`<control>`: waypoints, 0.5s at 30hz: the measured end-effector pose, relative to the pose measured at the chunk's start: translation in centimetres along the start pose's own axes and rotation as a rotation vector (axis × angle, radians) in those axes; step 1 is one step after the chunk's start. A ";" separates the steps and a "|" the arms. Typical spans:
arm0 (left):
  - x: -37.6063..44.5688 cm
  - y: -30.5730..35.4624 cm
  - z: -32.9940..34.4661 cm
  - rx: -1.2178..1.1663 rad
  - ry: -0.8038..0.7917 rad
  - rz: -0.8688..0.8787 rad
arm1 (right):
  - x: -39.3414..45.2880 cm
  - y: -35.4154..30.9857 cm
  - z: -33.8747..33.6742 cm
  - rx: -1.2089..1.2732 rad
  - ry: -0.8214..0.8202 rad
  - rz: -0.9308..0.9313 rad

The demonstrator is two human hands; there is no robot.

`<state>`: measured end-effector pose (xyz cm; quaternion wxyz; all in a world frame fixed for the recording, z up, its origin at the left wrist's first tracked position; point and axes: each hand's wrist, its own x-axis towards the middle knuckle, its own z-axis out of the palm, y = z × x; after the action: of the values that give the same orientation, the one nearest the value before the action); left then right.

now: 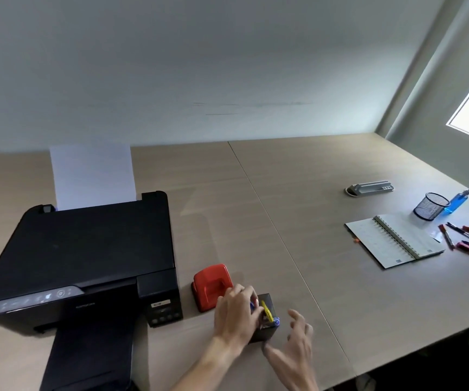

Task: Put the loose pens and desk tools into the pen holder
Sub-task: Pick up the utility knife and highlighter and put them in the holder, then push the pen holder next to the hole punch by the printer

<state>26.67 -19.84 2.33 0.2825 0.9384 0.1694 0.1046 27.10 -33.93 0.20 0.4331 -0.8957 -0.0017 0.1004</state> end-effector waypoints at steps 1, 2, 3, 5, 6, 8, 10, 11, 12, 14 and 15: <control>0.1 0.0 0.2 0.021 -0.026 -0.057 | -0.1 0.2 0.6 0.021 -0.022 0.031; 0.2 -0.2 0.3 0.027 -0.050 -0.096 | -0.2 0.2 1.3 0.033 -0.033 0.059; 0.4 -0.4 0.5 0.025 -0.073 -0.110 | -0.2 0.3 2.0 0.039 -0.021 0.058; 0.8 -0.6 0.7 -0.016 -0.125 -0.116 | -0.2 0.3 3.1 0.072 0.005 0.075; 0.9 -0.6 0.7 -0.063 -0.146 -0.123 | -0.1 0.3 3.7 0.097 0.020 0.094; 1.0 -0.7 0.4 -0.184 -0.169 -0.160 | 0.2 0.5 5.0 0.129 0.077 0.101; 1.2 -1.2 -0.1 -0.292 -0.136 -0.210 | 0.5 0.9 6.2 0.080 0.076 0.059; 1.2 -1.7 -0.4 -0.338 -0.103 -0.242 | 0.7 1.1 6.7 0.006 0.028 0.048; 1.4 -2.3 -0.7 -0.360 -0.063 -0.270 | 1.2 1.4 7.2 -0.035 0.004 0.061; 1.9 -3.7 -1.0 -0.324 0.050 -0.312 | 1.8 2.0 7.8 -0.036 0.051 0.106; 2.3 -4.5 -0.9 -0.268 0.102 -0.318 | 1.9 1.9 8.0 0.018 0.142 0.099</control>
<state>27.35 -14.98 0.78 0.4087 0.8473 0.3142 0.1278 27.35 -28.75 -6.50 0.4345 -0.8957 0.0743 0.0581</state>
